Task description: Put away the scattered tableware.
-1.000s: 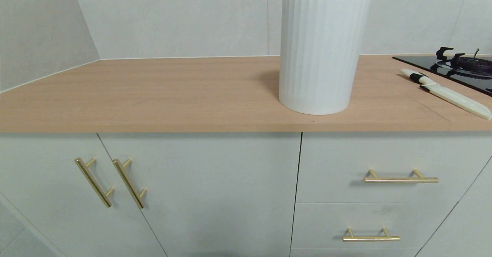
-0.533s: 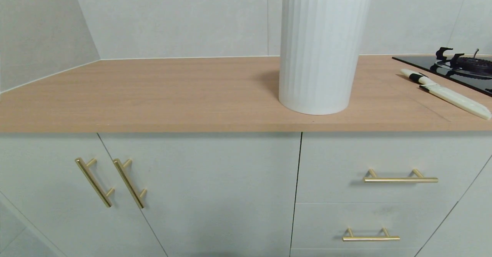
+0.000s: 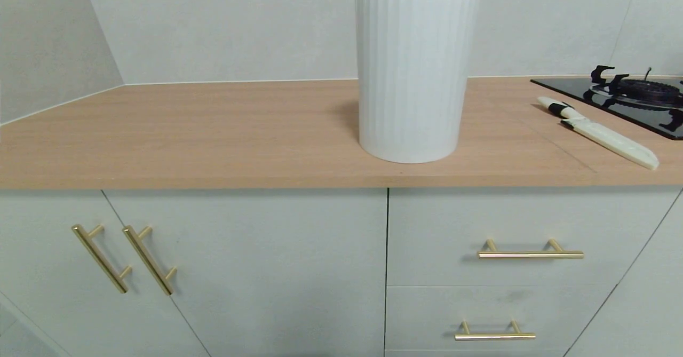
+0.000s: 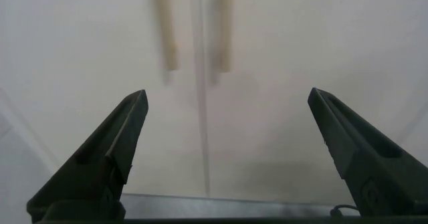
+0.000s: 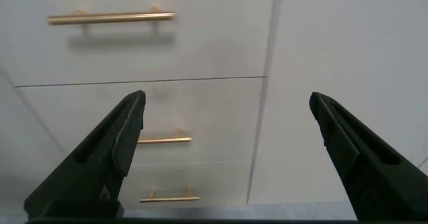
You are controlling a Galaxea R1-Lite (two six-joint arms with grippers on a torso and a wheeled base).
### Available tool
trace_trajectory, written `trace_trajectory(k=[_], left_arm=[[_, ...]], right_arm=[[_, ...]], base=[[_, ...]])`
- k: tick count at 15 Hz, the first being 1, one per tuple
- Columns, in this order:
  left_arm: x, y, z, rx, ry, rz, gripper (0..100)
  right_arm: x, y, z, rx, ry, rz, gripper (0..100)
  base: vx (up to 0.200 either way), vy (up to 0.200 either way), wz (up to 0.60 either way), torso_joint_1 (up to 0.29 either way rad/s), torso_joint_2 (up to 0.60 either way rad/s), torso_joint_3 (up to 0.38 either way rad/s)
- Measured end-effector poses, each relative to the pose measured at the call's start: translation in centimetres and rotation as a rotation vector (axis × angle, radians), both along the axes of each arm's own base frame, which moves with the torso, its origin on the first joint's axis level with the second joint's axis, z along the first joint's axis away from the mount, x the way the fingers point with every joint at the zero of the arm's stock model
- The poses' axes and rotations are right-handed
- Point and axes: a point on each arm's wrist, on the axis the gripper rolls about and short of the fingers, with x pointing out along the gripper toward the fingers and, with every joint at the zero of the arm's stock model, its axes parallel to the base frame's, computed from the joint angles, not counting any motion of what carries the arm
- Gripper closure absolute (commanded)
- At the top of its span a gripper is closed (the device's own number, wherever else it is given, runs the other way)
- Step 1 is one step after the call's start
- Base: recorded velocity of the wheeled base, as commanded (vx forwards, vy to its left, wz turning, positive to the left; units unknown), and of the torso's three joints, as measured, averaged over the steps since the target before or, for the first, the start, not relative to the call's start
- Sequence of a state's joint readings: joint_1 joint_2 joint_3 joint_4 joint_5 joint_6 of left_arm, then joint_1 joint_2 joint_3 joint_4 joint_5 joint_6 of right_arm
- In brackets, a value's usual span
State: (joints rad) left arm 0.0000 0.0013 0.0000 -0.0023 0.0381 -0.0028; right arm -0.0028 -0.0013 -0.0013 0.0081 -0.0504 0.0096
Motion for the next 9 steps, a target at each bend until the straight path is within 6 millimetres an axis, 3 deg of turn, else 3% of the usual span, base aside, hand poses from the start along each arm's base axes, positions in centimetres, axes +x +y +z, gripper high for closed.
trace_trajectory(k=[9], left_arm=[[0.00,0.00,0.00,-0.003,-0.001,0.000,0]], right_arm=[[0.00,0.00,0.01,0.000,0.000,0.000,0]], base=[[0.000,0.000,0.00,0.000,0.00,0.000]])
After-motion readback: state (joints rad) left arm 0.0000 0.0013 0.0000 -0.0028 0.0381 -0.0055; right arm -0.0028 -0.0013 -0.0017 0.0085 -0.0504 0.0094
